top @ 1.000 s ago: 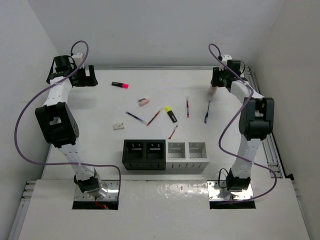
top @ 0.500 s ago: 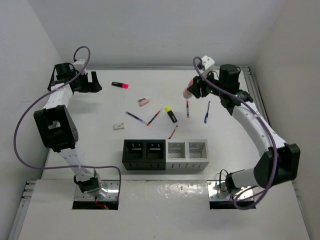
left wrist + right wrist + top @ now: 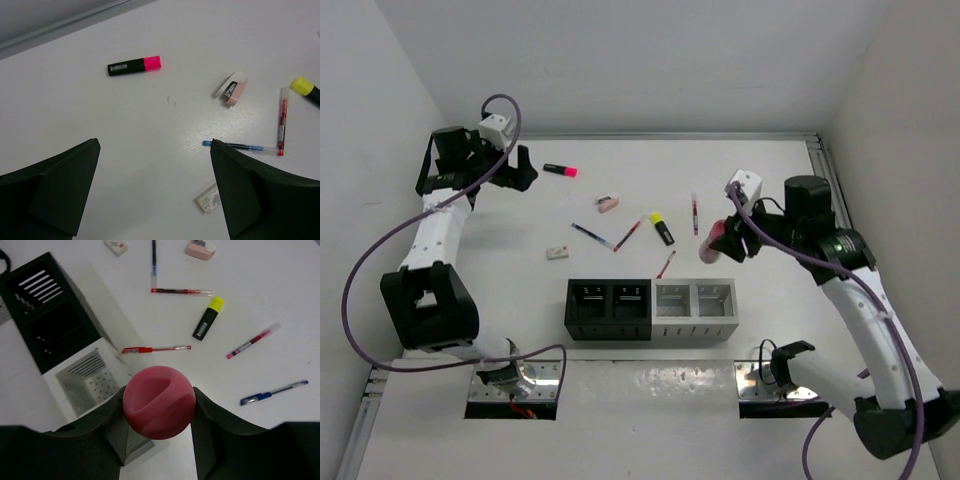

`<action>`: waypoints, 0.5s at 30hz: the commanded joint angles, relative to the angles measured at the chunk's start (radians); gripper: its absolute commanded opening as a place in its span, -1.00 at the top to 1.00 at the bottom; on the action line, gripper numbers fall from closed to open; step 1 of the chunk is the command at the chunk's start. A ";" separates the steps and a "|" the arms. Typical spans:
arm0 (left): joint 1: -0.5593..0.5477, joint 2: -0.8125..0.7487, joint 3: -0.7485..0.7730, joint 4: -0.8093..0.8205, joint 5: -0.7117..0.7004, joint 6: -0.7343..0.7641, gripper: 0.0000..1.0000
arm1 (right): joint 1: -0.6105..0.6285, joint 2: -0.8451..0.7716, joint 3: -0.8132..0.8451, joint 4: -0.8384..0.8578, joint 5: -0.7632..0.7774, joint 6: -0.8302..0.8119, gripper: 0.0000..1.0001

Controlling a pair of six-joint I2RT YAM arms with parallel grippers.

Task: Sort the stationery into containers
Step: Place the stationery in the storage box.

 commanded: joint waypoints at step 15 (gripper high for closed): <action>-0.019 -0.187 -0.078 -0.123 0.064 0.166 -0.97 | 0.017 -0.111 -0.013 -0.288 -0.059 -0.083 1.00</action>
